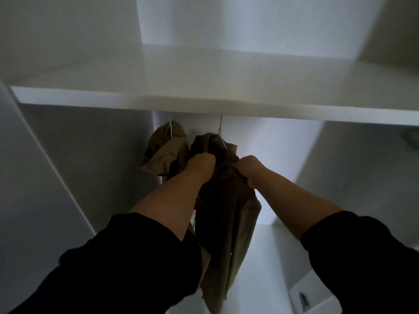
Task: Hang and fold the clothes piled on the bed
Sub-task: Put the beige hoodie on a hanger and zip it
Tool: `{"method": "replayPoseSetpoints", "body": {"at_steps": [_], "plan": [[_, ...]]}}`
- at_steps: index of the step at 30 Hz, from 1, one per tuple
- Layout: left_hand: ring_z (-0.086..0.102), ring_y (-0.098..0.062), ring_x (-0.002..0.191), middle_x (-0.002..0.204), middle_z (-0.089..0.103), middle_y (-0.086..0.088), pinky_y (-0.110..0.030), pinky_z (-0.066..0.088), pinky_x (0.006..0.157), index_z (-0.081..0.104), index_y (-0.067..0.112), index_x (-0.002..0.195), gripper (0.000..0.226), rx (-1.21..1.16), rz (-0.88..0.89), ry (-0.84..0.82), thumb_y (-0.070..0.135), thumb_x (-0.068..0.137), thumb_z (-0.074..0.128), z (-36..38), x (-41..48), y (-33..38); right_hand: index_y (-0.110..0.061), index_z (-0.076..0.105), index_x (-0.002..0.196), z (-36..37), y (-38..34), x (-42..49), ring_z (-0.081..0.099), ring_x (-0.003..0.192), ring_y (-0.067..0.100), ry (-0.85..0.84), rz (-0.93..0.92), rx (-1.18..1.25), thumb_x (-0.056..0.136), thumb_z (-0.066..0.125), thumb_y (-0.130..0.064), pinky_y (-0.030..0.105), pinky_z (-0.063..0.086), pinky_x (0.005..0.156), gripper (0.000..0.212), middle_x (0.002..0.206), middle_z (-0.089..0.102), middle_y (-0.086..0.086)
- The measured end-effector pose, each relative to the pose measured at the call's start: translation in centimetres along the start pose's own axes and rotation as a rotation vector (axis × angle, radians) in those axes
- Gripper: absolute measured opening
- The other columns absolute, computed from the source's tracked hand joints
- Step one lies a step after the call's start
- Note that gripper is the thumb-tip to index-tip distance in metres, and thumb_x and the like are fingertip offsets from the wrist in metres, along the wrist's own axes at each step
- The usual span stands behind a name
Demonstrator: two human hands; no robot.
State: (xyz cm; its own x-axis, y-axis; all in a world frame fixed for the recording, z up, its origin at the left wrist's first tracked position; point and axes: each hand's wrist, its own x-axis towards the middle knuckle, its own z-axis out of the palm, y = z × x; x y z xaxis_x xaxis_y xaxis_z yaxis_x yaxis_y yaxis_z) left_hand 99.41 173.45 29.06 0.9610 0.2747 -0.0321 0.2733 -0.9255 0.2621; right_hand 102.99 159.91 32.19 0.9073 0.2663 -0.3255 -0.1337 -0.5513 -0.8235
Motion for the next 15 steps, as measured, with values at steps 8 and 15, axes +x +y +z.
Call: {"method": "replayPoseSetpoints", "body": {"at_steps": [8, 15], "plan": [[0.056, -0.021, 0.087, 0.098, 0.059, -0.005, -0.029, 0.043, 0.077, 0.058, 0.011, 0.102, 0.021, -0.33, -0.069, 0.05, 0.023, 0.099, 0.042, 3.0, -2.4, -0.7, 0.0, 0.064, 0.104, -0.5, 3.8, -2.3, 0.06, 0.091, 0.027, -0.031, -0.138, 0.049, 0.082, 0.067, -0.011, 0.035, 0.05, 0.083, 0.025, 0.094, 0.061, 0.012], [0.053, -0.022, 0.117, 0.131, 0.054, -0.006, -0.038, 0.041, 0.105, 0.042, 0.017, 0.137, 0.038, -0.482, -0.101, 0.086, 0.025, 0.1, 0.044, 4.5, -9.0, 3.4, -0.002, 0.059, 0.11, -2.0, 8.9, -5.7, 0.066, 0.082, 0.028, -0.109, -0.146, 0.048, 0.092, 0.054, -0.008, 0.034, 0.058, 0.076, 0.019, 0.091, 0.066, 0.015]]}}
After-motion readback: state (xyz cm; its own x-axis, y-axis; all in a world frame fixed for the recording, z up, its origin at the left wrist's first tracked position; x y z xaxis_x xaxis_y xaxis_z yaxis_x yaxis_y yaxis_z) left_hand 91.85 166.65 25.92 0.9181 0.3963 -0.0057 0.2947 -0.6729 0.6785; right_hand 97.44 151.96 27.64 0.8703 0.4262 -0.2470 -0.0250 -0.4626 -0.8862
